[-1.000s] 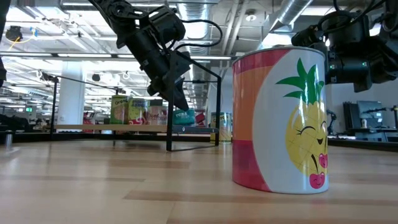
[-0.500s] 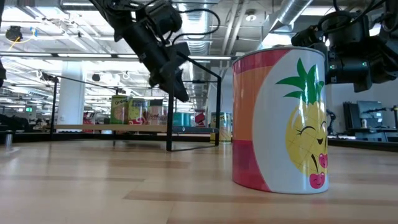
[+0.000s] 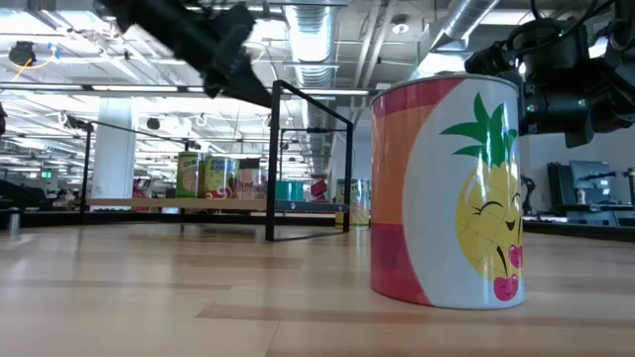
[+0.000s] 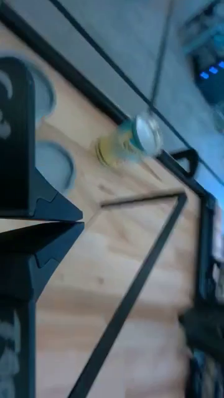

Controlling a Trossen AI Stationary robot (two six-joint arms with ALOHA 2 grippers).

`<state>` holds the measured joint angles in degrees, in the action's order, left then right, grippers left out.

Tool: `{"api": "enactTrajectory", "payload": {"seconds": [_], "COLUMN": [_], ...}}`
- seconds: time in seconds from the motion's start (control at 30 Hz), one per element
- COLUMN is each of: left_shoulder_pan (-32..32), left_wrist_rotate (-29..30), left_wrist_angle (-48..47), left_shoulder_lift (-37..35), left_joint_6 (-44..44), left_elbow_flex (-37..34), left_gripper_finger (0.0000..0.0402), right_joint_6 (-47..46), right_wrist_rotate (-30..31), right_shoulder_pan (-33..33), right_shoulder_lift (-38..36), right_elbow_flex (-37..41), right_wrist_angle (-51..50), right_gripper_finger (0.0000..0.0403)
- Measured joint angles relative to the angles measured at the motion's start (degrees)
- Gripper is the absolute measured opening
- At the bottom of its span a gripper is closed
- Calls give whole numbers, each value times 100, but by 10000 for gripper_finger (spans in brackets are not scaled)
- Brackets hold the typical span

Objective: Pick and place cans onto a shelf
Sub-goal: Put the canned pineapples on the shelf

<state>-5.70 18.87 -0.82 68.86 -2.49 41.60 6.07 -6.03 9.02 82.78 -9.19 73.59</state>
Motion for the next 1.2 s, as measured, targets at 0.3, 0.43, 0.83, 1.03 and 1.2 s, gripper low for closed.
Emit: {"api": "enactTrajectory", "payload": {"seconds": [0.3, 0.43, 0.83, 1.03, 1.2], "left_shoulder_pan": [600, 816, 2032, 2833, 3531], "left_wrist_rotate": [-15, -63, -622, -430, 276], "left_wrist_angle": [1928, 2644, 4129, 3832, 1743], "left_shoulder_lift": [-530, -511, -516, -514, -511], "left_joint_6": [-575, -562, -311, -102, -542], "left_elbow_flex": [-1868, -2345, -3099, -2963, -2015], "left_gripper_finger": [3, 3, 3, 3, 3], "right_joint_6": [-22, -97, 330, 513, 647], "right_wrist_rotate": [3, 12, 544, 615, 618], "right_shoulder_pan": [0, 0, -515, -728, -763], "right_shoulder_lift": [0, 0, 0, -2, -2], "right_elbow_flex": [-11, -73, -1112, -1867, -2202], "right_wrist_angle": [-1, 0, -1672, -2796, -3266], "right_gripper_finger": [12, 12, 12, 12, 12]}}
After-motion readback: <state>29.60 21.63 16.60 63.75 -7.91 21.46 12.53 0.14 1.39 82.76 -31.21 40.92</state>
